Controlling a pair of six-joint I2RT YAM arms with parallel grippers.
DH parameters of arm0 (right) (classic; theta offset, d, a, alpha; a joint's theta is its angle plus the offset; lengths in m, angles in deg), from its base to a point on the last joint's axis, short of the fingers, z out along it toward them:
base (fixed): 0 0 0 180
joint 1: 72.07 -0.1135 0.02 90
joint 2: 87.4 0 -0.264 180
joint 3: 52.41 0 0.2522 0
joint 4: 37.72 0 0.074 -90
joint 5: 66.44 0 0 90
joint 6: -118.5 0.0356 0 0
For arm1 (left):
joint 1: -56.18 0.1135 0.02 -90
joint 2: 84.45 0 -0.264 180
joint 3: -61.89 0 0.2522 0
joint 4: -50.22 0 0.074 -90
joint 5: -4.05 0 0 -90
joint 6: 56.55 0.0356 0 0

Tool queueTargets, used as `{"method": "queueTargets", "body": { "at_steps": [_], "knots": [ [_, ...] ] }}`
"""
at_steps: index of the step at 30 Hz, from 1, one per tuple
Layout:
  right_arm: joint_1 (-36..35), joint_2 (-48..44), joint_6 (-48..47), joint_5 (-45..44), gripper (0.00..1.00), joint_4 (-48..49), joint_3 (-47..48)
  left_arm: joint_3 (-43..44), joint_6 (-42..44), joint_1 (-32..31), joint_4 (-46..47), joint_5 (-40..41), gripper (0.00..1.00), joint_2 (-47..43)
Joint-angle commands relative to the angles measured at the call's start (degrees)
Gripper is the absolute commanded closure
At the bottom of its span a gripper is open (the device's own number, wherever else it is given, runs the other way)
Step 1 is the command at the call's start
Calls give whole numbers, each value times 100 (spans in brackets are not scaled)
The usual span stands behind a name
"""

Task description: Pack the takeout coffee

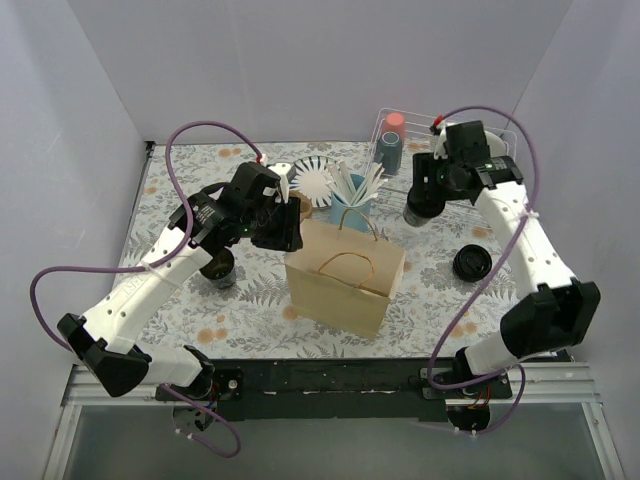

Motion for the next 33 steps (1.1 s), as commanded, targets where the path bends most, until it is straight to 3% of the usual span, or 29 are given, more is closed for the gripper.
{"method": "queueTargets", "body": {
  "at_steps": [1,5,11,15,17,19,26,33],
  "knots": [
    [-122,-829,-127,956,65,-458,1387,188,-65,21,-32,266,58,-86],
    [-333,-1128,-136,1722,65,-379,2353,311,-284,21,-163,372,52,-60],
    [-623,-1207,127,3112,65,-213,3411,154,-899,21,-76,205,50,-95],
    [-834,-1479,400,3815,66,234,3176,101,-1348,21,55,152,50,-270],
    [-1288,-1760,470,3948,67,498,2816,-13,-1471,21,257,91,50,-350],
    [-1624,-1962,497,3747,67,737,2324,4,-1489,21,311,-83,50,-368],
    [-3055,-1858,322,2649,68,360,1980,-101,-1366,21,100,12,51,-253],
    [-3655,-1717,-118,813,68,16,1751,-356,-1340,21,135,203,53,-464]
  ]
}}
